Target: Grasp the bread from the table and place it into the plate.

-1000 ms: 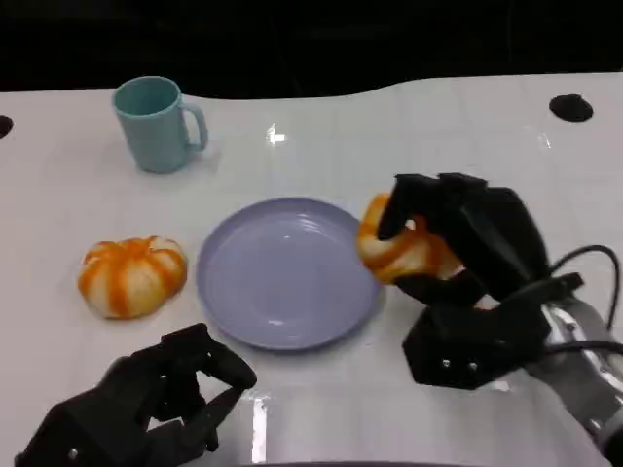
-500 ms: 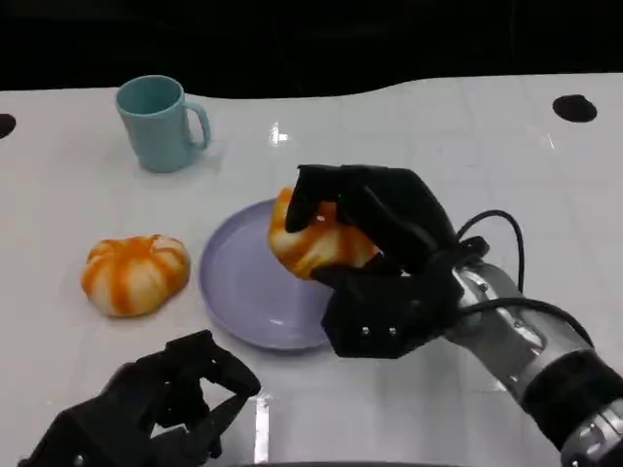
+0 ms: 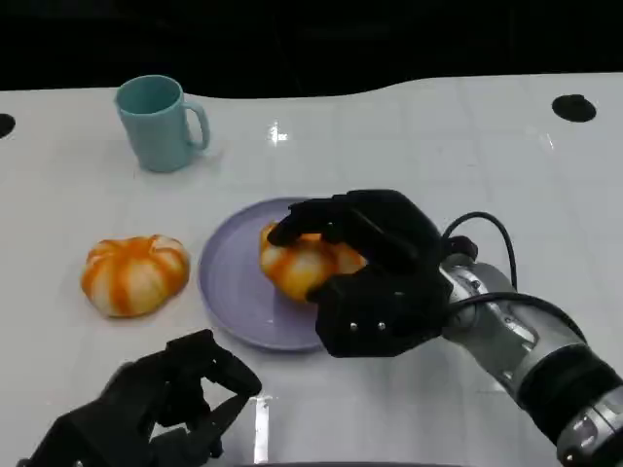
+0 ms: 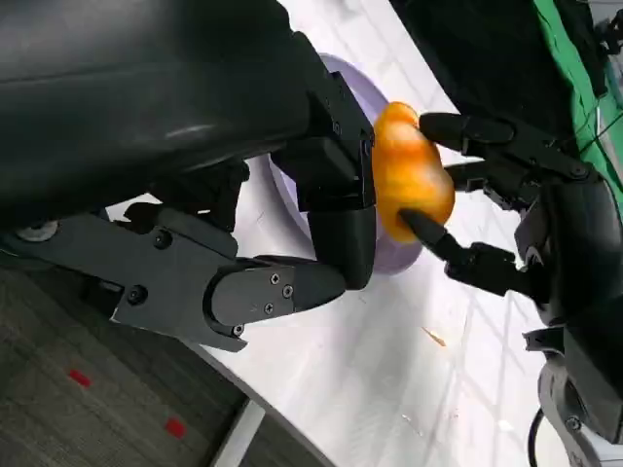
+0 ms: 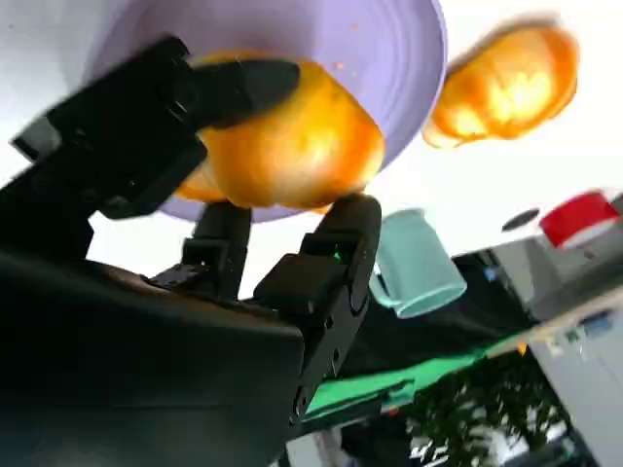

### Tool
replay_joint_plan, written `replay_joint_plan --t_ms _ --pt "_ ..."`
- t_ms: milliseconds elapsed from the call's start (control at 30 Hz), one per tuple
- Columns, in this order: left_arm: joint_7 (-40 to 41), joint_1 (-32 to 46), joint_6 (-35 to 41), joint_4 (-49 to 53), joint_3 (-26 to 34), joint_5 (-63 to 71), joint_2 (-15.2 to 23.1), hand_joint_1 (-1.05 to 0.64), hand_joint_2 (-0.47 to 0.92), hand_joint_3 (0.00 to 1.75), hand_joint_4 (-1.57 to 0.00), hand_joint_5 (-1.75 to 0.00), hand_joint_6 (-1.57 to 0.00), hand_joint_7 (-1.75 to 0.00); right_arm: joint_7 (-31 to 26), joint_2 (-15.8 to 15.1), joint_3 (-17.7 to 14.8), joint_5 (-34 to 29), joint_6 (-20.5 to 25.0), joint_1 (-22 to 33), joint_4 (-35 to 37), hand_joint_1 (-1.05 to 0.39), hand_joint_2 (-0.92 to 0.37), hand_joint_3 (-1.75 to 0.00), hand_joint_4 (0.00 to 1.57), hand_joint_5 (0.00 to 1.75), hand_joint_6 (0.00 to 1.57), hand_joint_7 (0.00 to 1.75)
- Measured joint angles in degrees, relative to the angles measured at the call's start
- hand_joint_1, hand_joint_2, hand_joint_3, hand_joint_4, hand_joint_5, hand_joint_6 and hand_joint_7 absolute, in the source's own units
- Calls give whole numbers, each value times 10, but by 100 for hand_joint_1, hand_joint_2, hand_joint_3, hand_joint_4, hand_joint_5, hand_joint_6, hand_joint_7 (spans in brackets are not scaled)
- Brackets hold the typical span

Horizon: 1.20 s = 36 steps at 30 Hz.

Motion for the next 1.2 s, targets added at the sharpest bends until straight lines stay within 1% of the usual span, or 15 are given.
replay_joint_plan --t_ms 67,100,200,400,567,700,800,967,1100,1200 --pt "0 2 0 -4 0 1 0 -33 92 47 -74 -175 -62 -131 24 -7 4 -1 12 0 -14 -55 -92 -24 15 35 37 0" --pt "0 5 0 -7 0 2 -1 -33 92 47 -74 -175 -62 -131 36 -11 6 -1 18 0 -24 -59 -92 -27 11 34 32 0" --pt "0 7 1 -11 -2 3 -3 -33 92 47 -73 -175 -62 -131 76 -22 15 -1 34 2 -51 -65 -92 -29 6 33 28 0" --pt "0 7 2 -12 -3 3 -10 -33 92 47 -74 -175 -62 -130 127 -43 21 1 53 25 -109 -67 -92 -29 6 36 29 1" --pt "1 6 1 -11 -4 4 -13 -33 91 49 -75 -175 -63 -130 149 -67 13 18 56 63 -173 -65 -92 -29 10 39 32 2" --pt "1 7 0 -11 -4 5 -13 -33 90 50 -75 -175 -63 -130 156 -90 -7 32 59 100 -242 -58 -92 -26 20 47 40 5" --pt "1 6 0 -9 -3 10 -13 -32 89 50 -73 -175 -63 -129 156 -107 -27 46 59 137 -301 -52 -92 -24 31 53 47 8" --pt "0 4 2 -9 -2 10 -15 -32 89 51 -71 -175 -62 -129 143 -133 -57 59 48 203 -358 -43 -92 -16 46 60 59 13" --pt "0 4 3 -9 -3 10 -17 -31 90 51 -72 -175 -62 -129 133 -147 -84 76 32 249 -394 -26 -90 -10 63 79 78 21" --pt "1 3 4 -9 -2 12 -17 -30 90 51 -73 -175 -62 -129 123 -154 -102 91 13 284 -427 -19 -89 -10 73 86 89 26"
